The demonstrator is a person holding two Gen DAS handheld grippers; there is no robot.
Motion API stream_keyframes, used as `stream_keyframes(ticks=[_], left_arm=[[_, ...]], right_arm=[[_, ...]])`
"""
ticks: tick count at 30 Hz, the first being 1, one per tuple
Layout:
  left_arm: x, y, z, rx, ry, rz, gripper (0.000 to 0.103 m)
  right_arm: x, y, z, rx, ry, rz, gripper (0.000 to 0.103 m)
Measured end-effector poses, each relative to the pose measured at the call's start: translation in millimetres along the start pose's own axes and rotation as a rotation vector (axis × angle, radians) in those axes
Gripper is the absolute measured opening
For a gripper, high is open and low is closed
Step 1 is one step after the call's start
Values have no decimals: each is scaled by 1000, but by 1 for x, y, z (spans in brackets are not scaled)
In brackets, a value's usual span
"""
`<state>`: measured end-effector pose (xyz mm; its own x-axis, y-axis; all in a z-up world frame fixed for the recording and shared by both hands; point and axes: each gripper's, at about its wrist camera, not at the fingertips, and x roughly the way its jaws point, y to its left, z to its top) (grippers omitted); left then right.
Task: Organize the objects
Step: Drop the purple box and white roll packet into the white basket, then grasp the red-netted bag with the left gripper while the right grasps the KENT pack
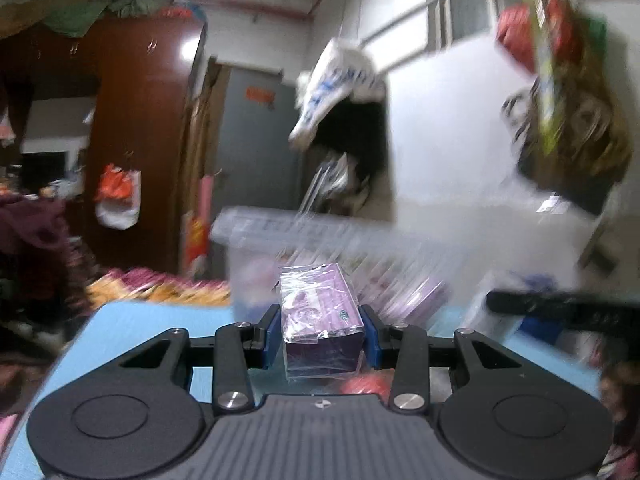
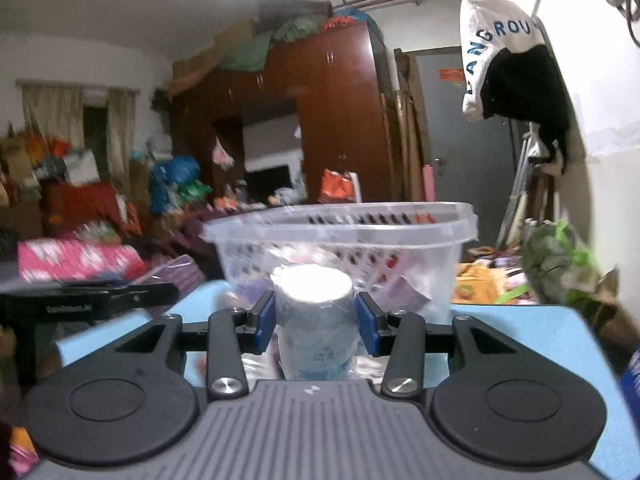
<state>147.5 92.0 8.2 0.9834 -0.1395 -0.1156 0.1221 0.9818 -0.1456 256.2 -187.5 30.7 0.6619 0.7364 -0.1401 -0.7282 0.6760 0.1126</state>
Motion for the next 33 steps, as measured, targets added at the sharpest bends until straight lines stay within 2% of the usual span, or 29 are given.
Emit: stream_keyframes(ticks=[2,6,9,11,13,14,15,16,17,19,21,23,25,28,30,32,33], left_arm=[[-3,-2,21,-28,-50,-36,44],[28,-16,82,19,-46,-22,44],[76,-17,114,16,39,21,44],[106,-10,118,-5,98,67,44],[127,-4,116,-16,126,98,49],[136,-1,114,-6,151,110,65],[143,0,112,0,172,131,71],[145,1,110,6,178,163,74],[141,3,111,14,177,174,74],[121,3,110,21,138,148,75],[102,1,110,17,106,137,83],[82,-4,103,21,124,122,84],[63,-9,86,51,154,74,84],[53,-21,50,109,254,53,84],[55,-28,27,139,337,46,84],[61,-30,10,139,391,37,84],[62,-29,4,133,406,34,84]], right_arm=[[-7,5,17,0,-51,29,47],[7,16,75,-98,-104,-44,46],[42,13,106,-162,-55,-113,46],[70,7,112,-194,11,-157,47],[92,3,110,-226,49,-186,48],[98,2,108,-245,45,-207,49],[102,2,105,-255,50,-225,62],[105,1,104,-254,73,-239,85],[104,2,102,-249,83,-254,91],[85,6,98,-260,50,-255,103],[63,5,98,-230,19,-212,103],[42,1,93,-143,22,-188,103],[26,-1,80,-116,45,-149,103],[24,-1,45,-138,159,-153,103],[43,-7,23,-145,306,-158,103],[58,-16,7,-123,384,-173,99],[63,-20,2,-107,408,-169,93]])
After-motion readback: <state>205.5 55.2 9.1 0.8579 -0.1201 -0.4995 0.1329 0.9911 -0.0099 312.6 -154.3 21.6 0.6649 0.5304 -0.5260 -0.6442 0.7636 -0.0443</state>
